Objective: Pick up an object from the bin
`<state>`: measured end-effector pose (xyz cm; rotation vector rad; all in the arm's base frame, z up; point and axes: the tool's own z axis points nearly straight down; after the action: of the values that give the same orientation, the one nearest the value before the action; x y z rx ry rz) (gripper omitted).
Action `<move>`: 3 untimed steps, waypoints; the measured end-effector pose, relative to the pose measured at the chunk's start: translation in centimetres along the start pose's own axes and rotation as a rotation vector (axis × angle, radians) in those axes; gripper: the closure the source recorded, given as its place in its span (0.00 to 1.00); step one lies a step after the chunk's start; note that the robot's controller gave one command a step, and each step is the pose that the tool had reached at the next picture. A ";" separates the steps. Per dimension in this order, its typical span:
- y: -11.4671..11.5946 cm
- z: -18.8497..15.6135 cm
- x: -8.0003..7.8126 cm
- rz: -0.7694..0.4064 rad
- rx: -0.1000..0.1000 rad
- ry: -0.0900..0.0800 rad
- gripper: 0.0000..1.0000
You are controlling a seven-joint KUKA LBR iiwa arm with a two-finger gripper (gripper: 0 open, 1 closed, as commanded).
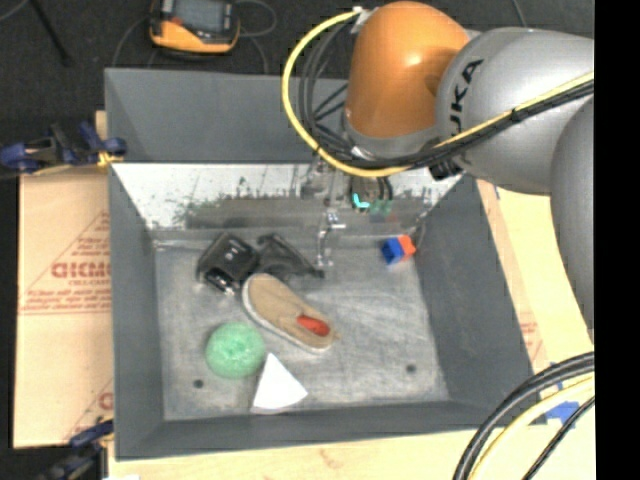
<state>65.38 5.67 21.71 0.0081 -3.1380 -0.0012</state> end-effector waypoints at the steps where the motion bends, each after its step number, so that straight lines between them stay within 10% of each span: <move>1: 0.0 -0.5 -0.1 0.001 -0.001 -0.008 0.00; 2: 0.3 2.3 -0.1 -0.089 0.002 -0.014 0.00; 3: 3.0 11.8 3.6 -0.292 0.001 -0.007 1.00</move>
Offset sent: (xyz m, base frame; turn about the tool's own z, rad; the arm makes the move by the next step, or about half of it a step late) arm -0.0073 0.0158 -0.1393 -0.4295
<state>61.73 8.63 9.92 0.4656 -3.1104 -0.0005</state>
